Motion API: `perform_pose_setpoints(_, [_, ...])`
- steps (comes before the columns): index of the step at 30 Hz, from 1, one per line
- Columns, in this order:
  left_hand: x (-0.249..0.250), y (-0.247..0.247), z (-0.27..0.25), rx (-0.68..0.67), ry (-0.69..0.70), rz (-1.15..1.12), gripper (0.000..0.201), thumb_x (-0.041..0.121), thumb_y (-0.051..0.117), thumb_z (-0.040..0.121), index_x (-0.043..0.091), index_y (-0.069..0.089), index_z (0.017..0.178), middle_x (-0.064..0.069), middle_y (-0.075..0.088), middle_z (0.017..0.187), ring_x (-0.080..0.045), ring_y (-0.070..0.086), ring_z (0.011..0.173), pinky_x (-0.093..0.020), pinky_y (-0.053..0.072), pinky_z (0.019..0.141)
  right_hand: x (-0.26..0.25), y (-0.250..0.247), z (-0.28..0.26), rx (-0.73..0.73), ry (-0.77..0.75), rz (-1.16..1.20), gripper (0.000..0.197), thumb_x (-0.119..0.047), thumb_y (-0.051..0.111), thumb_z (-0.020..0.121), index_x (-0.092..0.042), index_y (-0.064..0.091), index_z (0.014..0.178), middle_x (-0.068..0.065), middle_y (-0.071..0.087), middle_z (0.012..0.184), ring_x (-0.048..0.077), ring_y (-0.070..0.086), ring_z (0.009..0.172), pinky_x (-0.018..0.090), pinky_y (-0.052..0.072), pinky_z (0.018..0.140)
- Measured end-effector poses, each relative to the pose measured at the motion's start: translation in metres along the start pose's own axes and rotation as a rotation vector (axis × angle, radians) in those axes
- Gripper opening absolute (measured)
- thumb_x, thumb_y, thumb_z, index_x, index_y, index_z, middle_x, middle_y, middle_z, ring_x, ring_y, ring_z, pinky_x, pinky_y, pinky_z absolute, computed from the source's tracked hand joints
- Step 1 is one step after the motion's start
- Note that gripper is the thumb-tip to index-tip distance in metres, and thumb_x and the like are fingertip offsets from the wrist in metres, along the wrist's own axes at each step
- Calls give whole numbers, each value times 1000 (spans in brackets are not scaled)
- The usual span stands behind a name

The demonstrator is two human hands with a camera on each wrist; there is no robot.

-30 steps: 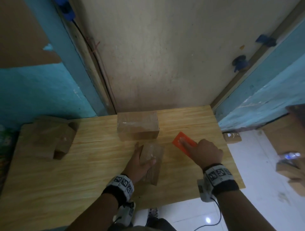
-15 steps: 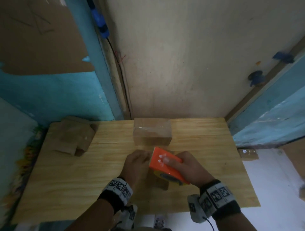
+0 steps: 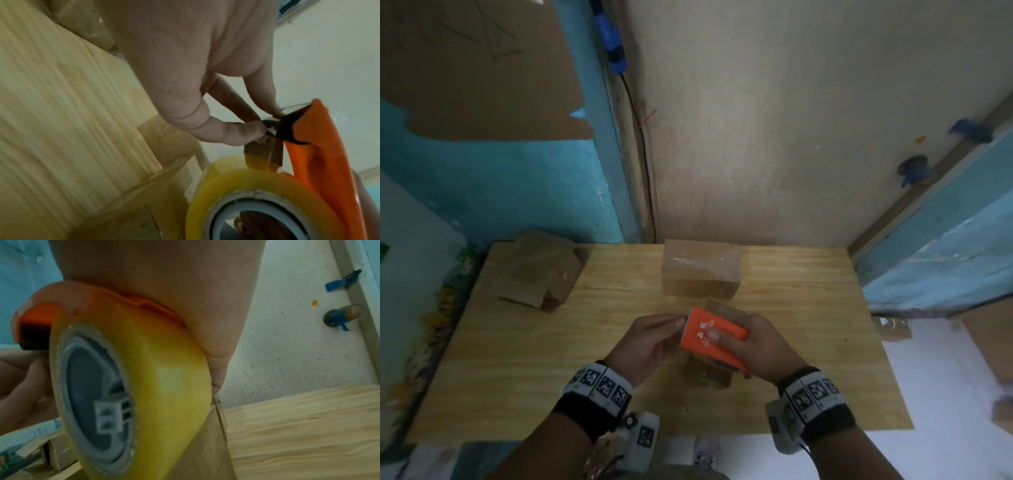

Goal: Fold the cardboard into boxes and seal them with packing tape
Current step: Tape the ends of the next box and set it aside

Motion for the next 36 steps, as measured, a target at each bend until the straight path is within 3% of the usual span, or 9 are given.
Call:
perform_pose_setpoints(2, [1, 0, -1, -18, -16, 21, 31, 16, 64, 89, -2, 76, 111, -27, 70, 120, -33, 72, 106, -38, 62, 88, 3, 0, 0, -1, 17, 3, 44, -66, 75, 86, -26, 75, 106, -2, 81, 89, 13, 77, 69, 25, 55, 51])
perform_pose_setpoints(7, [7, -1, -3, -13, -45, 10, 28, 17, 64, 90, 1, 77, 109, -26, 72, 116, -30, 74, 101, -34, 62, 80, 4, 3, 3, -4, 36, 3, 66, -82, 71, 74, -24, 76, 105, 2, 81, 89, 21, 78, 70, 33, 59, 53])
perform_pose_setpoints(12, [1, -1, -8, -45, -99, -69, 43, 31, 49, 106, -1, 68, 128, -26, 67, 127, -37, 66, 119, -46, 54, 103, 3, 5, 1, -5, 41, 17, 68, -84, 72, 73, -24, 75, 105, 4, 81, 91, 24, 79, 72, 40, 62, 56])
perform_pose_setpoints(15, [6, 0, -7, -29, -47, -9, 35, 14, 65, 92, -5, 69, 121, -26, 69, 124, -37, 69, 114, -40, 60, 92, 4, 5, 1, -5, 49, 5, 80, -91, 70, 67, -20, 76, 103, 6, 81, 88, 29, 79, 72, 44, 62, 59])
perform_pose_setpoints(19, [16, -5, -9, 28, -6, 145, 36, 9, 77, 77, -5, 72, 110, -19, 76, 112, -32, 74, 105, -34, 62, 82, 1, 5, 1, -11, 46, -22, 61, -79, 72, 80, -23, 75, 105, 3, 80, 87, 25, 79, 70, 42, 62, 57])
perform_pose_setpoints(23, [32, -22, -8, 100, -31, 259, 24, -5, 76, 83, -9, 73, 106, -19, 78, 101, -28, 77, 93, -28, 62, 70, -3, 7, 2, -20, 31, -58, 66, -83, 69, 76, -21, 75, 99, 3, 80, 84, 21, 77, 66, 35, 60, 53])
perform_pose_setpoints(26, [38, -26, -10, 96, -57, 312, 21, -8, 75, 84, -9, 74, 105, -19, 78, 101, -27, 78, 93, -28, 63, 70, -8, 11, 0, -35, 22, -41, 67, -84, 69, 75, -24, 75, 105, 2, 81, 89, 20, 79, 70, 34, 60, 55])
perform_pose_setpoints(36, [60, -34, -7, 83, -90, 356, 26, -6, 77, 81, -8, 74, 107, -24, 76, 103, -29, 77, 93, -30, 64, 77, -7, -5, -17, -1, 35, -24, 79, -89, 68, 70, -14, 79, 95, 7, 80, 85, 25, 78, 69, 40, 63, 58])
Point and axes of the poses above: each hand's wrist, its own z-axis towards the middle knuckle, its own y-axis out of the palm, x = y × z, the point moved 10 cm from there along z, towards the middle knuckle
